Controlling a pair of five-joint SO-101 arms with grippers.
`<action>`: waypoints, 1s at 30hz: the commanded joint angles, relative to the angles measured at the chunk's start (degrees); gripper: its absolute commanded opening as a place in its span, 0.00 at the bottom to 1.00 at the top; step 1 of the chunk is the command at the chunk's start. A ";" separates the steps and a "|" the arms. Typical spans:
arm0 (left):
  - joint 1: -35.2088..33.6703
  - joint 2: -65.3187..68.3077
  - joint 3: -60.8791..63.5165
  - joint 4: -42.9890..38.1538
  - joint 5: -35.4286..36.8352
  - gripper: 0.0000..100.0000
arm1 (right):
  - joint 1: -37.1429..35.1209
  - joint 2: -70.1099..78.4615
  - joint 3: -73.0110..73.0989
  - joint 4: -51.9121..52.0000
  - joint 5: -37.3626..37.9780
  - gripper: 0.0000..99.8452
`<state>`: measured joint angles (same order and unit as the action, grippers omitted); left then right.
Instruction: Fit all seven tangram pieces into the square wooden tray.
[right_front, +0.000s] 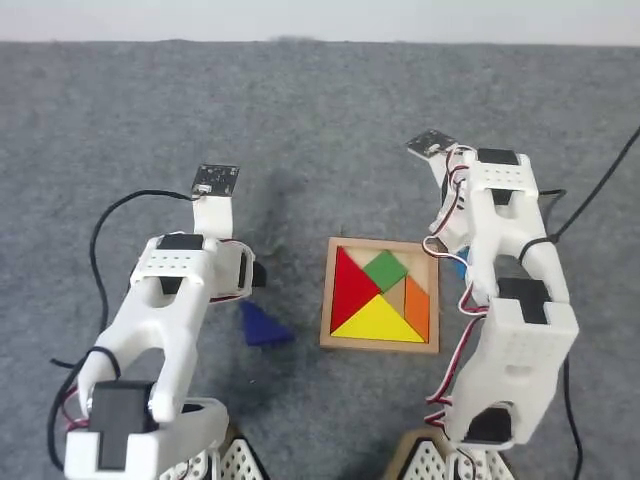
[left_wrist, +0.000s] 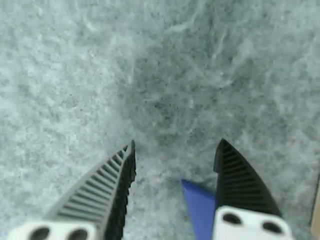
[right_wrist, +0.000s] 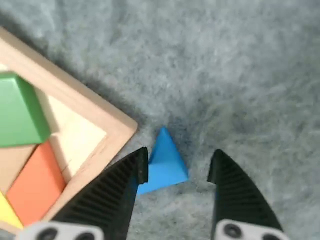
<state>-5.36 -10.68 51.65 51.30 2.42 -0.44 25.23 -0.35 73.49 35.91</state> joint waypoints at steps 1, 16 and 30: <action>-0.18 -2.29 -0.22 -1.32 0.26 0.25 | 3.12 -3.38 -1.58 0.22 -8.09 0.22; -0.18 -2.29 -0.22 -1.32 0.26 0.25 | 3.56 3.74 -1.76 -2.51 -11.16 0.22; -0.18 -2.29 -0.22 -1.32 0.26 0.25 | -1.63 -4.53 2.02 0.57 -10.37 0.22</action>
<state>-5.36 -10.68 51.65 51.30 2.42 -0.18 24.88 0.18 74.55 25.36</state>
